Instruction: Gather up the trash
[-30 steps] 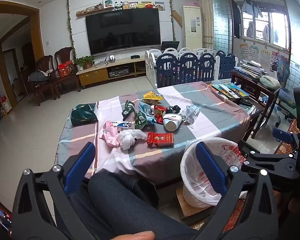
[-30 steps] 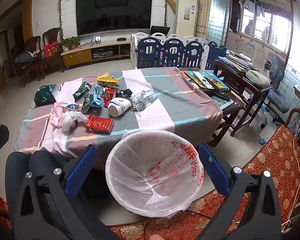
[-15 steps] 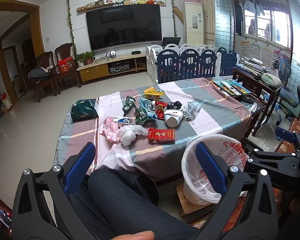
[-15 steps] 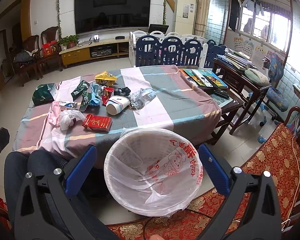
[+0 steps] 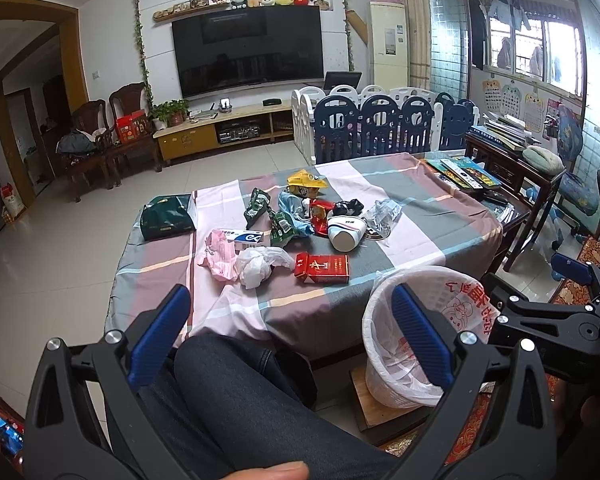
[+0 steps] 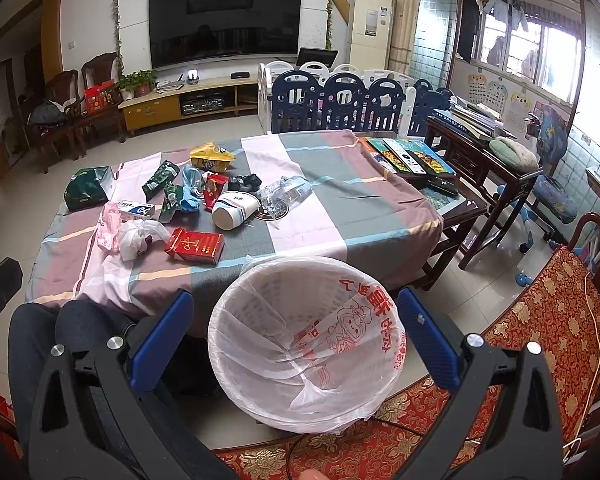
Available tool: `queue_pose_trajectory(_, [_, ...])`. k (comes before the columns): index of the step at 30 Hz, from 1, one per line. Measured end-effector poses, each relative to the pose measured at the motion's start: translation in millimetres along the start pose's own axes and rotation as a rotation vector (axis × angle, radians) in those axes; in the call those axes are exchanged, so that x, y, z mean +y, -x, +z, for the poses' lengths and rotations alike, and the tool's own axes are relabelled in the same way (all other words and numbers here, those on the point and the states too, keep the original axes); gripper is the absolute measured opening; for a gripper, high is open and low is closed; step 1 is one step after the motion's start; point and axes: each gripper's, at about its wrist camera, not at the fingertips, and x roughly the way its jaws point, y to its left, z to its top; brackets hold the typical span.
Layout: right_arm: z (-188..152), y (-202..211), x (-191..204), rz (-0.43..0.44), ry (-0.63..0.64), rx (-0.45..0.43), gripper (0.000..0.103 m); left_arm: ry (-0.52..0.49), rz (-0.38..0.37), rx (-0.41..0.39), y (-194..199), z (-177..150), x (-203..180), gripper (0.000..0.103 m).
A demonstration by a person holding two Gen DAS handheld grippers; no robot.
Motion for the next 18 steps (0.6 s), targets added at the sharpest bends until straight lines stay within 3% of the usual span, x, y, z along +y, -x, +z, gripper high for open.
queue_pose_trajectory(18, [-2.2, -2.4, -2.3, -0.003, -0.003, 0.008, 0.100, 0.007, -0.005, 0.014, -4.0, -3.8, -1.4, 0.100])
